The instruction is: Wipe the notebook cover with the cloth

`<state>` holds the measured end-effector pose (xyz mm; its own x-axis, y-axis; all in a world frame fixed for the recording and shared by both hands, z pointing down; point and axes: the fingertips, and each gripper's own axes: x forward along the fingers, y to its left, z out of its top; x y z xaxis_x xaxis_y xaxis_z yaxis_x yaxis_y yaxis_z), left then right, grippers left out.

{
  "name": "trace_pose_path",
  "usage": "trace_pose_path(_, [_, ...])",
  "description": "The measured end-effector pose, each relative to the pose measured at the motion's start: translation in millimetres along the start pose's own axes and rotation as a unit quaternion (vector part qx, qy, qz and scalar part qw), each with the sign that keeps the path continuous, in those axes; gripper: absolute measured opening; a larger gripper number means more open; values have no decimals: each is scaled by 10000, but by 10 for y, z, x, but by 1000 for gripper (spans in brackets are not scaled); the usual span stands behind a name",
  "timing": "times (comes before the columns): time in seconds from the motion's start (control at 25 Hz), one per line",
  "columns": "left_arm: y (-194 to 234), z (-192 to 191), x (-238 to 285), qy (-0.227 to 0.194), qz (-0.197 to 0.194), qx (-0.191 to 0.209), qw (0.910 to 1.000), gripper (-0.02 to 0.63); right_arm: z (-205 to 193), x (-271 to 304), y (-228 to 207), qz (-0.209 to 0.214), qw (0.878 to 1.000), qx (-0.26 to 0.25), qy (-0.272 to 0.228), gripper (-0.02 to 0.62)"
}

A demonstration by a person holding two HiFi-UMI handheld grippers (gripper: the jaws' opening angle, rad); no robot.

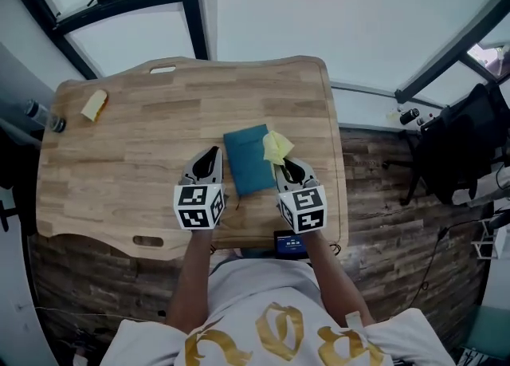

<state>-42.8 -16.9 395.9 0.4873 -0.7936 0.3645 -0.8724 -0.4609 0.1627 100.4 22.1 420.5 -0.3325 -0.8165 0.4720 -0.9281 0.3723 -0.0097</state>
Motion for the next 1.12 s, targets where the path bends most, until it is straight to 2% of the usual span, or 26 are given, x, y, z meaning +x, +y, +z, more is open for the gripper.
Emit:
trace_pose_path(0.2, [-163, 141, -117, -203, -69, 130, 9997, 20, -9, -223, -59, -216, 9997, 22, -92, 37])
trace_pose_path(0.44, [-199, 156, -223, -253, -22, 216, 9994, 20, -19, -401, -103, -392, 9989, 98, -233, 37])
trace_pose_path(1.12, [-201, 300, -349, -563, -16, 125, 9983, 17, 49, -565, -163, -657, 9972, -139, -343, 37])
